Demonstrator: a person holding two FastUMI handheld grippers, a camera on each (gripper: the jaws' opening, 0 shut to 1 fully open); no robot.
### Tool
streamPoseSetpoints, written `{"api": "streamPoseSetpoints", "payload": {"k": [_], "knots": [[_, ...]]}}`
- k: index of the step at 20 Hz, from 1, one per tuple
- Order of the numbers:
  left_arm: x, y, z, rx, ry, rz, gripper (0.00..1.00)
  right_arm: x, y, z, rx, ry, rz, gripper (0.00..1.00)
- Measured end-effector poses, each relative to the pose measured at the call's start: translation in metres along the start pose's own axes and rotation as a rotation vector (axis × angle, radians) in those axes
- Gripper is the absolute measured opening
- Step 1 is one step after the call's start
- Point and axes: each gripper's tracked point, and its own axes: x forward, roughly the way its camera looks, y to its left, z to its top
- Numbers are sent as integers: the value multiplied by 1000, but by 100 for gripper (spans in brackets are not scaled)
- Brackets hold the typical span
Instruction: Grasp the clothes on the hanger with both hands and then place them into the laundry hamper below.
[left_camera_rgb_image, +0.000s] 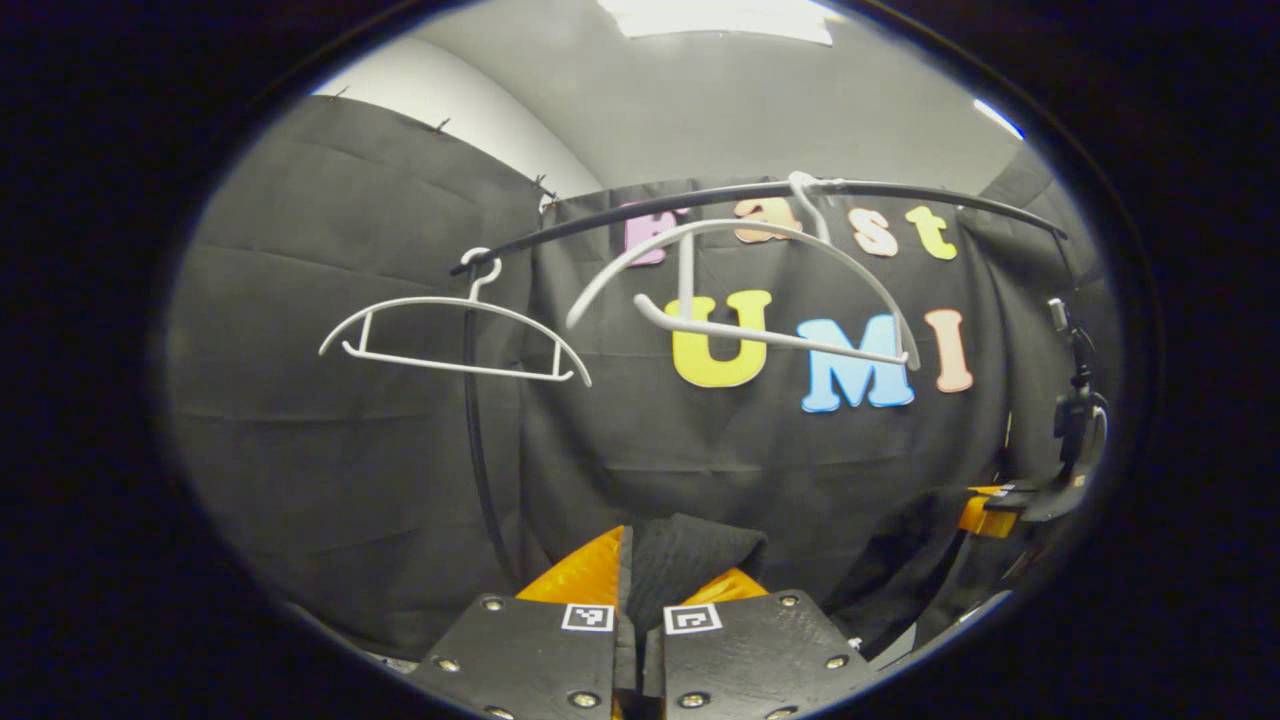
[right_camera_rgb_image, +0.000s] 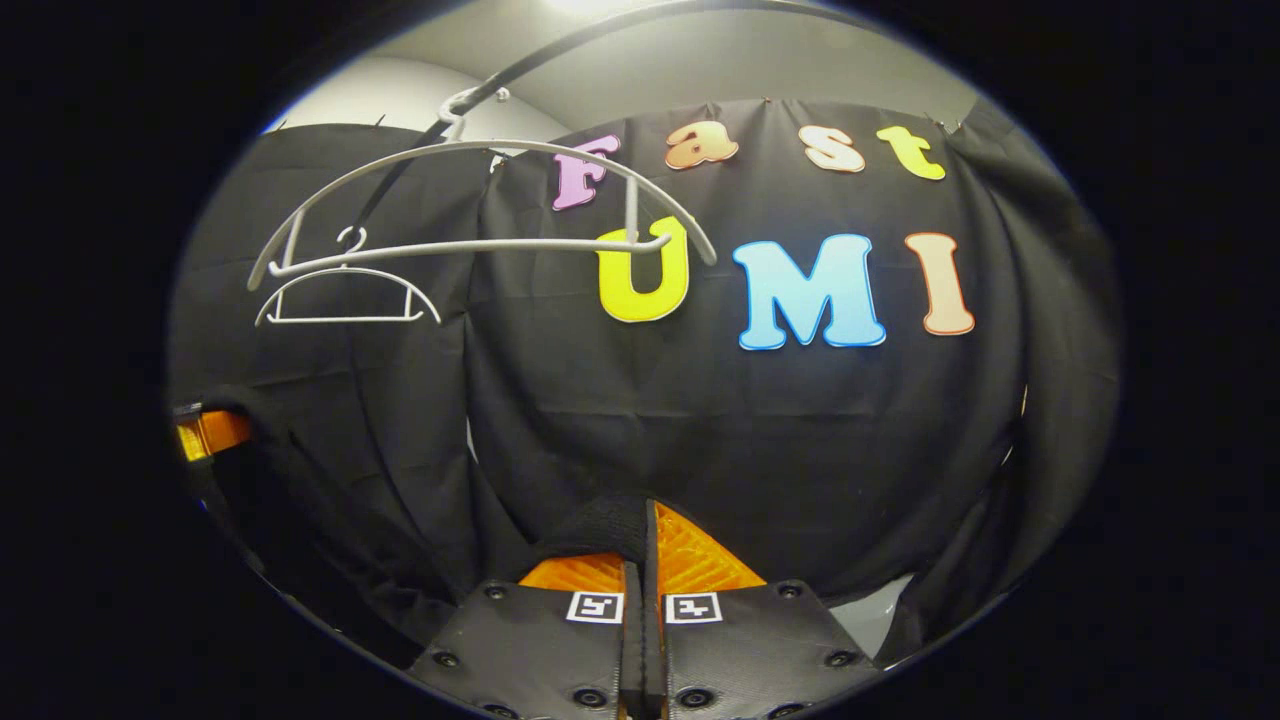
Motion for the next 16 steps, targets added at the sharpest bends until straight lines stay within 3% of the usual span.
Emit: {"api": "streamPoseSetpoints", "payload": {"k": [10, 16], "knots": [[-28, -68, -26, -56, 41, -209, 4, -57, 85, -33, -3, 56, 140, 0], [-46, -79, -53, -97, 90, -281, 4, -81, 98, -60, 16, 107, 137, 1]]}}
